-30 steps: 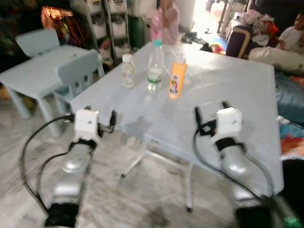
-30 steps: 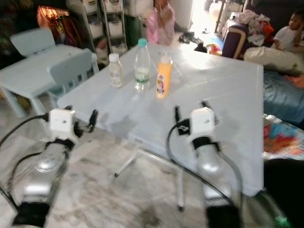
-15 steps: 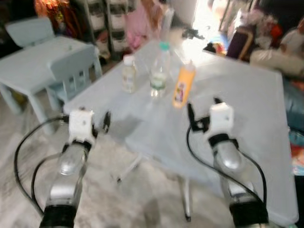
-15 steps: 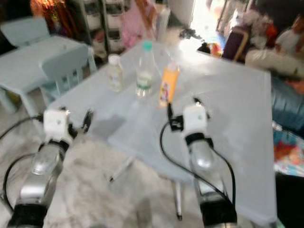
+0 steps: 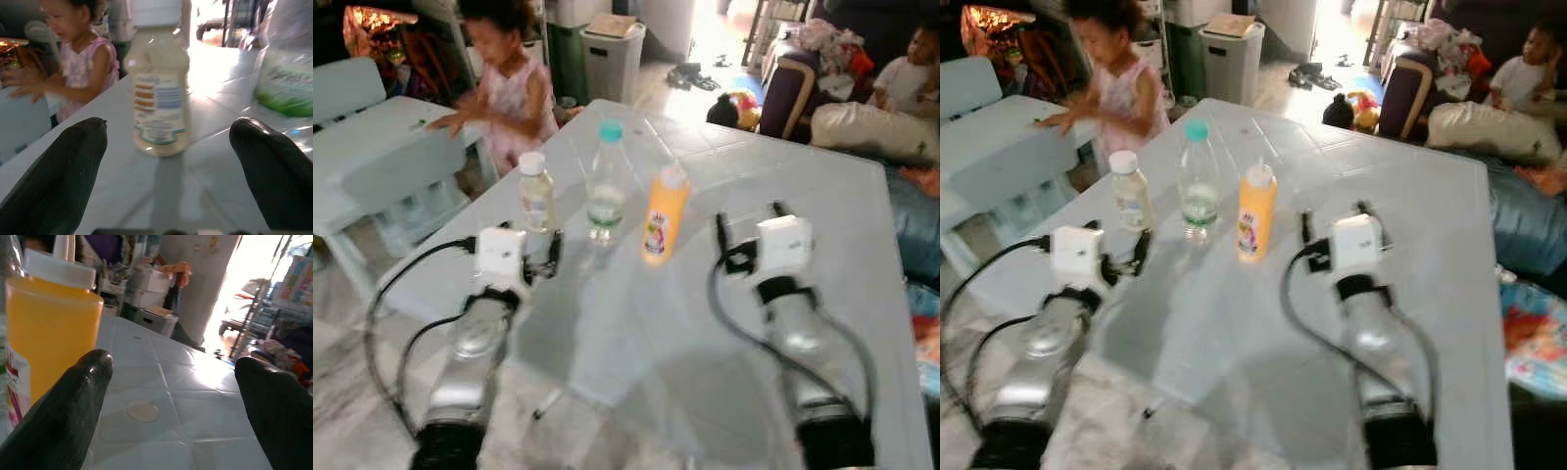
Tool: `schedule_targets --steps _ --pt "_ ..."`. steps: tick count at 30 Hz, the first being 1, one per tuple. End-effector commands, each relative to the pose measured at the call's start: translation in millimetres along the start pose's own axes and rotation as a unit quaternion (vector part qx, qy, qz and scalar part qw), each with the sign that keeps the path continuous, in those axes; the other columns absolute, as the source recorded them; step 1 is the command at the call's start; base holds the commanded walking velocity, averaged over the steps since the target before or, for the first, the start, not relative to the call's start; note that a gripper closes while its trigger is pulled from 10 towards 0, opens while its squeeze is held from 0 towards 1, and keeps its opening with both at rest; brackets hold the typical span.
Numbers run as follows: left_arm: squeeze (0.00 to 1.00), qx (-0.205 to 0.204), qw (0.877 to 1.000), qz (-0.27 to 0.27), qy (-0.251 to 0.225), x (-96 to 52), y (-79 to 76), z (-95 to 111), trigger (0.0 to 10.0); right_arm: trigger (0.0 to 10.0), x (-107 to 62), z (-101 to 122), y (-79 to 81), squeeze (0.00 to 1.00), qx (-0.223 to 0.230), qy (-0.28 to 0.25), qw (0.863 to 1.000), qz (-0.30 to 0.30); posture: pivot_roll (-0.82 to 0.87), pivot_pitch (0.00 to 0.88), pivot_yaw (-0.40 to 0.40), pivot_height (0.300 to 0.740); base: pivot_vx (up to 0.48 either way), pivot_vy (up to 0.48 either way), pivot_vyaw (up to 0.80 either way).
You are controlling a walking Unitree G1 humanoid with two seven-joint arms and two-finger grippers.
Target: Restocking fridge
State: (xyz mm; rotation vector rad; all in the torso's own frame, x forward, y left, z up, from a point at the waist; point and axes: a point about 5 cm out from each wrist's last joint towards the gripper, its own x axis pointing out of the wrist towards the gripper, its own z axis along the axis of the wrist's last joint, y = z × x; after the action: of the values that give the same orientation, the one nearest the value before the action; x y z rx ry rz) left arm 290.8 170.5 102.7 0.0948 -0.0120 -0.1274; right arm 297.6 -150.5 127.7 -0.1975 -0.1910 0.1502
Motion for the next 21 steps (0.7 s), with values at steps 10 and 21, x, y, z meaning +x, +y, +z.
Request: schedule_targets --steps 10,21 --pt "0.0 0.005 1.0 0.001 0.001 -1.2 -1.8 1 10.0 10.0 0.7 -3 -6.6 0.0 -0.005 0.005 1.0 -0.003 0.01 0.0 -0.036 0.74 0.0 0.0 0.0" --pt "0.0 0.018 1.0 0.003 0.006 -3.1 3.4 1 10.0 10.0 1.8 -2 21.3 0.0 0.07 0.007 0.991 0.114 0.03 0.0 -0.027 0.74 0.0 0.0 0.0"
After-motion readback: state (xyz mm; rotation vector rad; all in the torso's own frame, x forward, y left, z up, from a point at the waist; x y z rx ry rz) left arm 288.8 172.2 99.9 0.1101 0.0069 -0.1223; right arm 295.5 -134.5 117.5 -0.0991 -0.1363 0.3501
